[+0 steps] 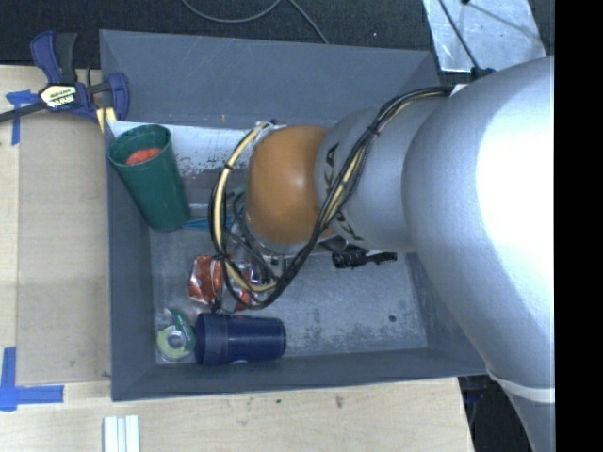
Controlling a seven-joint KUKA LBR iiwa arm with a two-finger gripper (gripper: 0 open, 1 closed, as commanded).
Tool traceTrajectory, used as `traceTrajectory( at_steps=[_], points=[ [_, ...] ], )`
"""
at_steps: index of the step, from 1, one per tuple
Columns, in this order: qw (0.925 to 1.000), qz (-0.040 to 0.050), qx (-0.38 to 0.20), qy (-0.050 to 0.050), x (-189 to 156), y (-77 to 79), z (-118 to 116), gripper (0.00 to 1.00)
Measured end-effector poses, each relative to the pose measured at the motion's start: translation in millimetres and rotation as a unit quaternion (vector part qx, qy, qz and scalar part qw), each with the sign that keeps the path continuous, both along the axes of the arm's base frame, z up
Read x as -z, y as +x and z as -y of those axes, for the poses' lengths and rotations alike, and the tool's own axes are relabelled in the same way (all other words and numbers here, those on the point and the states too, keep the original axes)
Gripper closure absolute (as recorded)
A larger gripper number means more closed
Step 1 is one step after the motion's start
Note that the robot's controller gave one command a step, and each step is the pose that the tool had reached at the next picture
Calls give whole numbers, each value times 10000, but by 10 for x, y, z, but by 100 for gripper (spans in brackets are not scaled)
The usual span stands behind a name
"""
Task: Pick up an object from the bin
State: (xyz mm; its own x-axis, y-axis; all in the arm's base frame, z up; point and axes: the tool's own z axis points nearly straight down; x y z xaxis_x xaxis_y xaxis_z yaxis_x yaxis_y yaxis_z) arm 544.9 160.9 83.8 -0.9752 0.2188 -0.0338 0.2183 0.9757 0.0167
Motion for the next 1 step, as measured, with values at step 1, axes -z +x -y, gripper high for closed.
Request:
traceTrajectory(
  at_steps=[1],
  points=[
    [9999,-141,-21,-33,-148,-27,-20,100]
  ],
)
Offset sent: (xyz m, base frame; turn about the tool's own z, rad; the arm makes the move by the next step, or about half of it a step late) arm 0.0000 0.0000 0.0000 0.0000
